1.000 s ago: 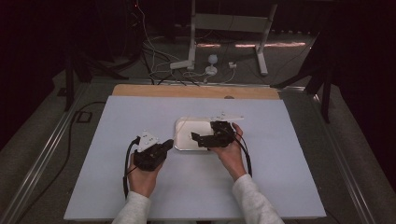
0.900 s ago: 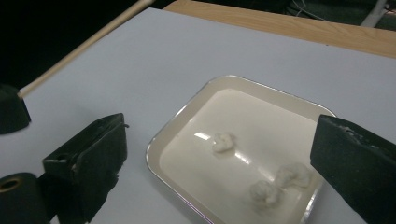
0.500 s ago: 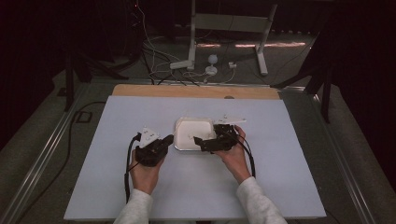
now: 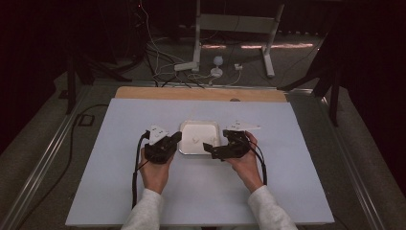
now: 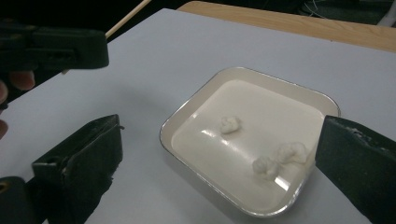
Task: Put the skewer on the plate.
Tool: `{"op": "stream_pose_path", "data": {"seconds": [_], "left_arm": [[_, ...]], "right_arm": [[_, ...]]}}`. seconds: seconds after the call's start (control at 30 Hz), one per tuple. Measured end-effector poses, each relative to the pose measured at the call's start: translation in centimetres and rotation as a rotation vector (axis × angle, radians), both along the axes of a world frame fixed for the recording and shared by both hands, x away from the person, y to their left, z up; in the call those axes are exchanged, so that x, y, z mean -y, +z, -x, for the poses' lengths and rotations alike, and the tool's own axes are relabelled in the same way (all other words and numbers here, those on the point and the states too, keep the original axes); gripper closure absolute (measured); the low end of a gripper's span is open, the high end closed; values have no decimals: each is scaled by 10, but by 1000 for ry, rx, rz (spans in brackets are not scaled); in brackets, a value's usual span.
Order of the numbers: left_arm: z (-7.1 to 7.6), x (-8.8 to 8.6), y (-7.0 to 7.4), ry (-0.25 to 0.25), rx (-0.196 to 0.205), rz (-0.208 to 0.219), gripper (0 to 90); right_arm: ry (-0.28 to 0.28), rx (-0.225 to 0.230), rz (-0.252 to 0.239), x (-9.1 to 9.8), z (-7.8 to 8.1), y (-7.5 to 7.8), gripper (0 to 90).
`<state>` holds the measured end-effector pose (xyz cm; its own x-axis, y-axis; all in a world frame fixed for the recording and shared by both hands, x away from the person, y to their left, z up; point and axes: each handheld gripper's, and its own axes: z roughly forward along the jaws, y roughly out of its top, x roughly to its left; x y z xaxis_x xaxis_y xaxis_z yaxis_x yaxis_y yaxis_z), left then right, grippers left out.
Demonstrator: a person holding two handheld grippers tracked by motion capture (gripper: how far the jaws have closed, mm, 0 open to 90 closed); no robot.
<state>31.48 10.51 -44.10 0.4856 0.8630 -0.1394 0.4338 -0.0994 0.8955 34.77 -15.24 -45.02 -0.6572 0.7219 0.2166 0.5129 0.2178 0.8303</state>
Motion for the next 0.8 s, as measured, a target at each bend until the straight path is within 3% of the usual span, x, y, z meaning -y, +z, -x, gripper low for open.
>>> {"op": "stream_pose_path", "data": {"seconds": [0.8], "left_arm": [[-25,18,-7,32,0,-12,896]], "right_arm": [[-39,23,-42,44,21,3,12]]}}
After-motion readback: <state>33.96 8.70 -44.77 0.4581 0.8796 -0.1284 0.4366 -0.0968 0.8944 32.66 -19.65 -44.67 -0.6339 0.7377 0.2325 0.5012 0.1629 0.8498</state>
